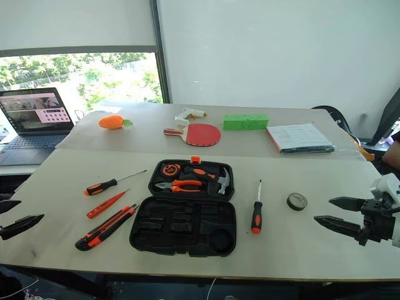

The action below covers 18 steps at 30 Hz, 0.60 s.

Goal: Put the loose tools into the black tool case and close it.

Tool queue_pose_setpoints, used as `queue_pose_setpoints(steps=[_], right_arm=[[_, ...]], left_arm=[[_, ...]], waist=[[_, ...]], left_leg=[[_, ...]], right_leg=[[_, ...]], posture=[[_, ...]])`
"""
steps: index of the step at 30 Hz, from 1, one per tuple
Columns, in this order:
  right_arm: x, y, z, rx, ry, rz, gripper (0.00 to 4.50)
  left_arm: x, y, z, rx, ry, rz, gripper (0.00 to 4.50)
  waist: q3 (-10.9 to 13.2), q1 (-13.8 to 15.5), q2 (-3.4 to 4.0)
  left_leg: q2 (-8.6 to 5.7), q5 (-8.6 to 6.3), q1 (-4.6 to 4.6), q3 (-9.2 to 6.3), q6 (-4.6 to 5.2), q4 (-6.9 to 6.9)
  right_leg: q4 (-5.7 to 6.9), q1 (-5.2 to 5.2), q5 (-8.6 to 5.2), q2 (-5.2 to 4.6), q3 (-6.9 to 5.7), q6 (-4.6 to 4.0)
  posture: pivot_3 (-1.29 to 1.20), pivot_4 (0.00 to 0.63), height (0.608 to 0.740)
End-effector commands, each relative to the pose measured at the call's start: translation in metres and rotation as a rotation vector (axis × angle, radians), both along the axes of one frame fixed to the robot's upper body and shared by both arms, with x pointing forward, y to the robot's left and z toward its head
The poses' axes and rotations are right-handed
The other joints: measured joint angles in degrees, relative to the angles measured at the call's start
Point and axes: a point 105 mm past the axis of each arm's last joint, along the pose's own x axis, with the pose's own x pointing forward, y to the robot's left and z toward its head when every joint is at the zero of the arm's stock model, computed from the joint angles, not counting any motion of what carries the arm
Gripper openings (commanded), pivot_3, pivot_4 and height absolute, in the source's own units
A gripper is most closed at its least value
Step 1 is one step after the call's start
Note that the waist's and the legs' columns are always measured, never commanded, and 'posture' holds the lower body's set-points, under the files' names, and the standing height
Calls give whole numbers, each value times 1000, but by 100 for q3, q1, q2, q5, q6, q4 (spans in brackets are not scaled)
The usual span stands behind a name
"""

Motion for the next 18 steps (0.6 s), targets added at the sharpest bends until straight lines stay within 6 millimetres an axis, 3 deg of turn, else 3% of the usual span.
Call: queue_pose_setpoints(steps=[1,4,11,14,18], right_arm=[[-2,4,11,-6,-50,-1,4426],[-1,12,7,-30,-44,-3,4426],[-2,40,31,-4,-134,108,4426],[3,70,38,-4,-156,222,4426],[-3,105,43,-17,-185,355,4426]], left_arm=[[4,-2,10,50,-25,-13,4500],[17,-9,7,48,-16,-35,4500],[70,-33,18,41,-34,-177,4500],[97,-49,13,108,29,-280,4500],[120,-54,-2,275,120,-367,4500]], waist=[[0,0,0],[0,21,0],[1,38,-3],[2,13,-4],[2,-38,-4]], left_leg=[[0,0,0,0,0,0],[0,0,1,-2,0,-1],[-4,2,0,-3,-1,8],[-9,2,-1,-1,-1,8],[-11,1,-4,-7,0,7]], right_leg=[[0,0,0,0,0,0],[1,1,0,1,-1,0],[11,4,3,3,-1,6],[10,6,5,3,1,7],[19,0,6,12,4,5]], posture=[[0,150,738],[0,150,738],[0,150,738],[0,150,738],[0,150,738]])
